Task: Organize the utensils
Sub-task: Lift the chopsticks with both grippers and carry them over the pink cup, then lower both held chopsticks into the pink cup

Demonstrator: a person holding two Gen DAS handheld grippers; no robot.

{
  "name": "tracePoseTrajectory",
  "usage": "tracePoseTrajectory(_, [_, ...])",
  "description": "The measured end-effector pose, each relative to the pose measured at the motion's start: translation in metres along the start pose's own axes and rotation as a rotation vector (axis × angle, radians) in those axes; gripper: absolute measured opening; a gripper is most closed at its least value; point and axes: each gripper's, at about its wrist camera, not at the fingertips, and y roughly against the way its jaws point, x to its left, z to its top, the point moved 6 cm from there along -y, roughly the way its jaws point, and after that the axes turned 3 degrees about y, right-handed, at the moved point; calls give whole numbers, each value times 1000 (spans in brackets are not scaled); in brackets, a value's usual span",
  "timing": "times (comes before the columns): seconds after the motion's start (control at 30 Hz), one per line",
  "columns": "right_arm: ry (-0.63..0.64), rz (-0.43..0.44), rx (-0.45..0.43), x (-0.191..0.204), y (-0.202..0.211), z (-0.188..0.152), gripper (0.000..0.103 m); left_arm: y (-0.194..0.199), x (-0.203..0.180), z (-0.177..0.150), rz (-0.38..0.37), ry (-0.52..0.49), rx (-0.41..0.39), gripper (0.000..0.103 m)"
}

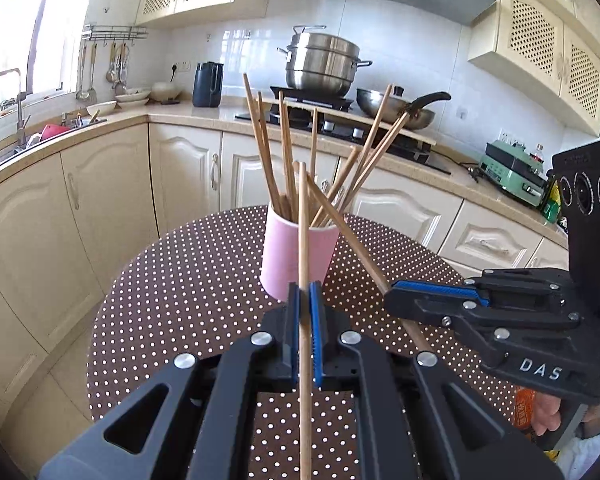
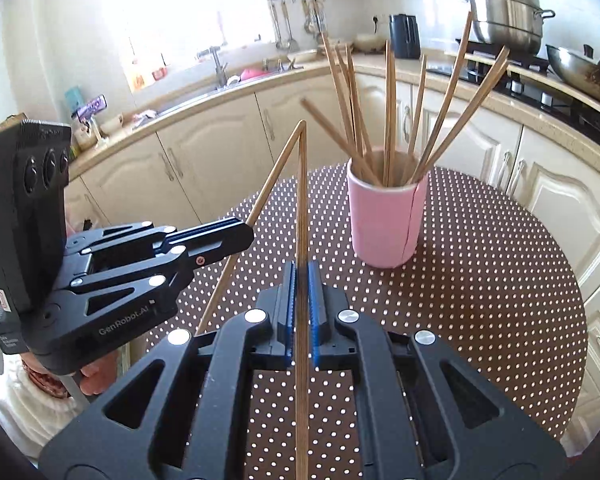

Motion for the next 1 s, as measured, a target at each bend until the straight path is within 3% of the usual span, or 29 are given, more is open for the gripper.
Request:
tracePoseTrajectory(0.37, [-2,11,-141,-1,29,30,6,18,-7,32,-53,21,-145,5])
tracePoseTrajectory(0.7, [-12,34,-282,-11,52,66,6,28,-22,66,-78,-17,-285,5])
tracePoseTrajectory(1.0, [-35,34,-385,-33,61,87,6,21,-20,93,-75,-24,-341,5])
